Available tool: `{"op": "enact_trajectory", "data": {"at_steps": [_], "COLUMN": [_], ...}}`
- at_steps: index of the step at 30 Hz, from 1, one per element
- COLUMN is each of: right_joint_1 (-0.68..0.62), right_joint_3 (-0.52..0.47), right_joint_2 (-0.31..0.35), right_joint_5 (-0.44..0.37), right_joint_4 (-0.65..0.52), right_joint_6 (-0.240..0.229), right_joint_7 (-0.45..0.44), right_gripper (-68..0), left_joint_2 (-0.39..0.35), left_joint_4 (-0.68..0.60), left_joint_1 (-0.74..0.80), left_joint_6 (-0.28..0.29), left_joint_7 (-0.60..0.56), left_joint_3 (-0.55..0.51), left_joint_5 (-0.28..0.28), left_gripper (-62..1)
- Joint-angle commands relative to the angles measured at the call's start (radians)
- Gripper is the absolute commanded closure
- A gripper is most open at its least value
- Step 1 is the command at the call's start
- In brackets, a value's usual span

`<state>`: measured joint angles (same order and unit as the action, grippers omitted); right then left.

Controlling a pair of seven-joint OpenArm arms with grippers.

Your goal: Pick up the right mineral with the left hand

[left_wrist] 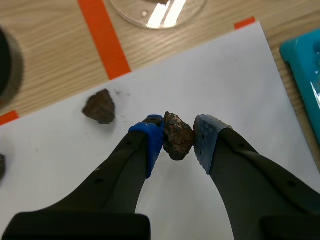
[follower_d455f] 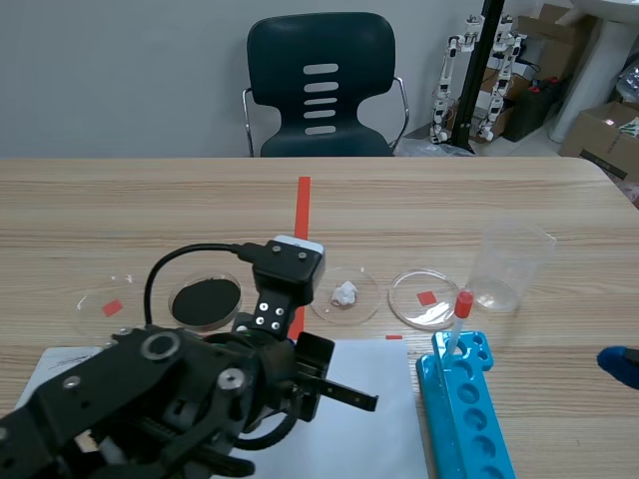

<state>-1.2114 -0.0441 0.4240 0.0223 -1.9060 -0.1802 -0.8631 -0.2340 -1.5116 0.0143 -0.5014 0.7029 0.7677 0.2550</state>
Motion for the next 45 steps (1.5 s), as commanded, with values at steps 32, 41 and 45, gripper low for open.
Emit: {"op": "enact_trajectory", "data": {"at_steps": [32,41,45], "right_joint_1": [0.001,0.001,0.001], "right_joint_3": [-0.002,-0.002,-0.002], "right_joint_2": [0.003,0.003,0.003], "right_joint_5": [-0.007,-0.007,-0.007], "right_joint_4": [-0.010,-0.010,-0.010], "right_joint_6": [0.000,0.000,0.000], "right_joint_7": [-0.011,-0.011,-0.011], "right_gripper": [-62.1,-62.1,-62.1], "left_joint_2": [-0.252,-0.251,-0.251], "left_joint_4": [-0.597,-0.597,-0.597], "left_joint_1": [1.026,1.069,1.065], "left_joint_6": [0.263,0.265,0.265], "left_joint_7": [-0.783,-0.857,-0.868], "left_joint_3": [-0.666,-0.695,-0.695], "left_joint_5": [-0.197,-0.244,-0.244], "left_gripper": [-2.7,-2.7,-2.7]}}
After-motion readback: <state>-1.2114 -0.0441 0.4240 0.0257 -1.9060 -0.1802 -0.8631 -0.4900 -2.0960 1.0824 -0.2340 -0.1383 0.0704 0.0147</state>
